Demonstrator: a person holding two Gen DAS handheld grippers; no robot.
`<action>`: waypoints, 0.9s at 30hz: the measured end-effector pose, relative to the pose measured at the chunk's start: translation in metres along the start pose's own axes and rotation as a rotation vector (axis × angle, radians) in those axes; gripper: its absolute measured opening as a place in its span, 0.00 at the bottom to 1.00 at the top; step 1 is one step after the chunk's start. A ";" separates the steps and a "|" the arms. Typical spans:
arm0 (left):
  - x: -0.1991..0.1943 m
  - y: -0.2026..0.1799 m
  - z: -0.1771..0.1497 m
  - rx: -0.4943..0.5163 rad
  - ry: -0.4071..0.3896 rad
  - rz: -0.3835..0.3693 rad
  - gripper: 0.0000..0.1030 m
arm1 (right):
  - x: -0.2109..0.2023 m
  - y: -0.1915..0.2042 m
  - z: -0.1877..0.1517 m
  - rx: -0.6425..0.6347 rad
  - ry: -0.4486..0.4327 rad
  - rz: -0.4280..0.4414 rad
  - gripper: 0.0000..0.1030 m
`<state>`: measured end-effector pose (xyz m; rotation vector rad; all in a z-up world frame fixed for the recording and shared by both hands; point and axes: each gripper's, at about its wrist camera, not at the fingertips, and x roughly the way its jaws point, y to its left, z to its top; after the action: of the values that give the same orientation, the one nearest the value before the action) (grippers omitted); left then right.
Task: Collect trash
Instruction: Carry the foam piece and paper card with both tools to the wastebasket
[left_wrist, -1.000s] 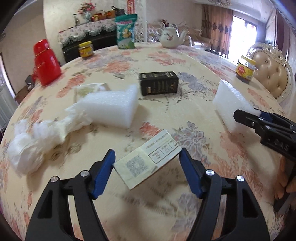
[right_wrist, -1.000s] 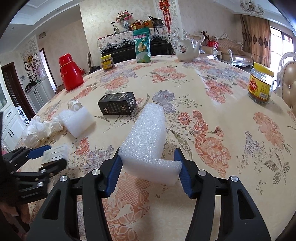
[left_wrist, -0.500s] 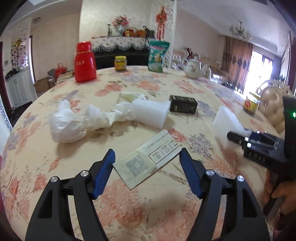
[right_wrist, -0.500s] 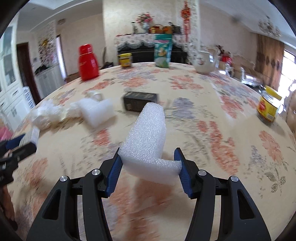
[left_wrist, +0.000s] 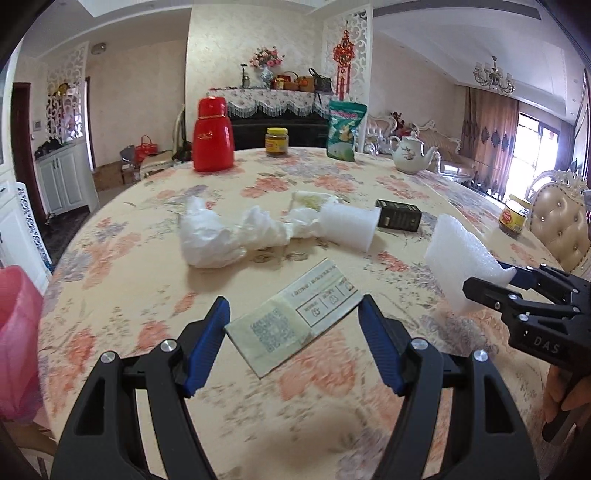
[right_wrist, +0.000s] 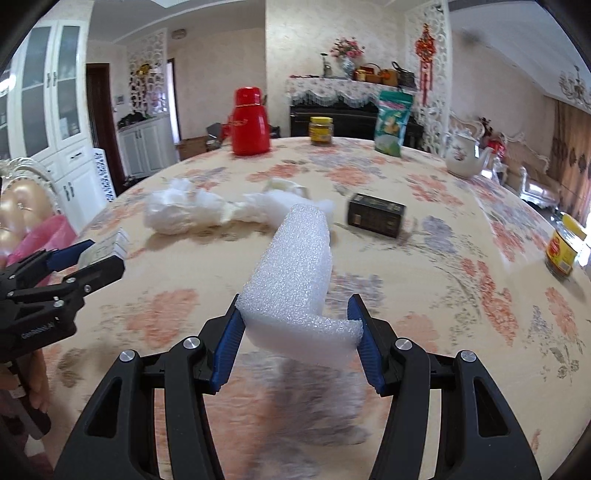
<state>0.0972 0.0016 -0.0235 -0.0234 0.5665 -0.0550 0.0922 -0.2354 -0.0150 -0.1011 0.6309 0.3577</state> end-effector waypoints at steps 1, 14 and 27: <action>-0.006 0.004 -0.002 -0.001 -0.008 0.007 0.67 | -0.002 0.008 0.000 -0.007 -0.005 0.015 0.53; -0.054 0.072 -0.025 -0.087 -0.074 0.113 0.68 | 0.002 0.094 0.018 -0.131 -0.039 0.178 0.53; -0.110 0.189 -0.042 -0.240 -0.119 0.345 0.68 | 0.024 0.214 0.046 -0.320 -0.056 0.411 0.53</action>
<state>-0.0095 0.1961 -0.0069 -0.1611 0.4490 0.3484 0.0595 -0.0189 0.0111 -0.2673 0.5324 0.8557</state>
